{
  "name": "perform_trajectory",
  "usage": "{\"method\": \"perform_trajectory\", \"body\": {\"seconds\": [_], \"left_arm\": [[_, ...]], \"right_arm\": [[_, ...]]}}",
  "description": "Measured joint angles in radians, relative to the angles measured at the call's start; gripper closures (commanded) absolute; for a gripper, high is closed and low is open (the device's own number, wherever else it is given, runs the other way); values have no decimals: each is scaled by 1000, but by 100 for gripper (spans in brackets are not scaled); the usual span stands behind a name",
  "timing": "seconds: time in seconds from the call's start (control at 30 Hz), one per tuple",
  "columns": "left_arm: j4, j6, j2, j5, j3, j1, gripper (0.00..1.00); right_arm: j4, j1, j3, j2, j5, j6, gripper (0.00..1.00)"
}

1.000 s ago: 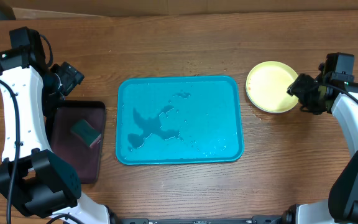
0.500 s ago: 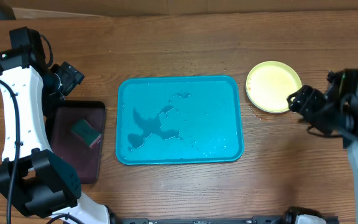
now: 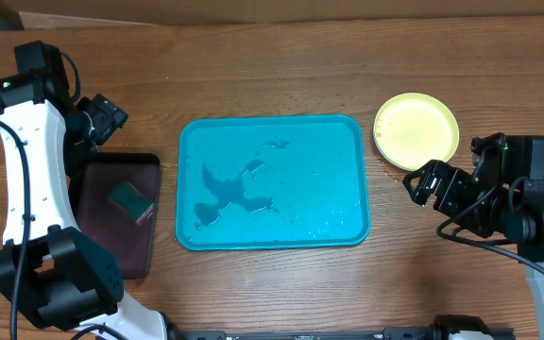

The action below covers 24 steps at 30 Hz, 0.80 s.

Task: Clean dirty plates on tray and stack at the side

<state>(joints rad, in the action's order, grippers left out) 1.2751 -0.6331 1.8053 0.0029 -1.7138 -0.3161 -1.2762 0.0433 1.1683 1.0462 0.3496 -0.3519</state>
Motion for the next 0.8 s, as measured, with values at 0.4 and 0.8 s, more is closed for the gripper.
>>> {"method": "perform_trajectory", "body": {"seconds": [0.4, 0.8], "left_arm": [[0, 0, 0, 0, 0, 0, 0], [0, 0, 0, 0, 0, 0, 0]], "right_arm": [[-126, 0, 0, 3, 10, -2, 0], [-79, -19, 0, -9, -11, 6, 0]]}}
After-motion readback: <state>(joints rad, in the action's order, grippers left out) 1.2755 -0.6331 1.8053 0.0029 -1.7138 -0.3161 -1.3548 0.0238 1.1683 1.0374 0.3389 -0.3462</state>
